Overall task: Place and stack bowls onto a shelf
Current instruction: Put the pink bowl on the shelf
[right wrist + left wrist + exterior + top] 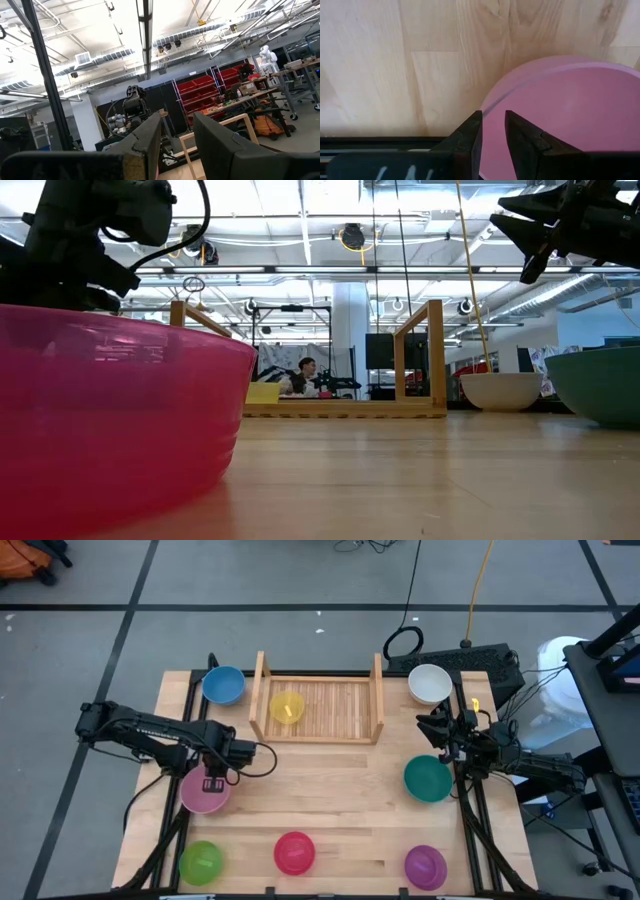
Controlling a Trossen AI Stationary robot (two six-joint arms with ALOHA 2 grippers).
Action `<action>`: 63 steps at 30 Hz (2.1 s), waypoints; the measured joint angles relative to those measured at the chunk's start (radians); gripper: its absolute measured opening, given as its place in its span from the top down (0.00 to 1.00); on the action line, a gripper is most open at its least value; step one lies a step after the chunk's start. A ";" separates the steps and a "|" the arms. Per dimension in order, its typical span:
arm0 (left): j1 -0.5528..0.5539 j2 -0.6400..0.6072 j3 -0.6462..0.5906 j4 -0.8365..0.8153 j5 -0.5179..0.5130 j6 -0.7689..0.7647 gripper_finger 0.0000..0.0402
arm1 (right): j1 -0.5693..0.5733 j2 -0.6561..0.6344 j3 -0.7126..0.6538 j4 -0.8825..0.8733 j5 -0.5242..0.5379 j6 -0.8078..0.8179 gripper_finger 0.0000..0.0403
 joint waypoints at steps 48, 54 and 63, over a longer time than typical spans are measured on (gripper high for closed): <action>0.001 0.029 -0.164 0.083 0.150 -0.140 0.78 | 0.000 0.000 0.000 0.005 0.003 -0.019 0.73; 0.001 0.029 -0.164 0.080 0.178 -0.147 0.90 | 0.000 0.000 0.000 0.009 0.003 -0.019 0.73; 0.002 0.029 -0.088 0.009 0.194 -0.290 0.99 | 0.000 0.000 0.000 0.008 0.003 -0.025 0.73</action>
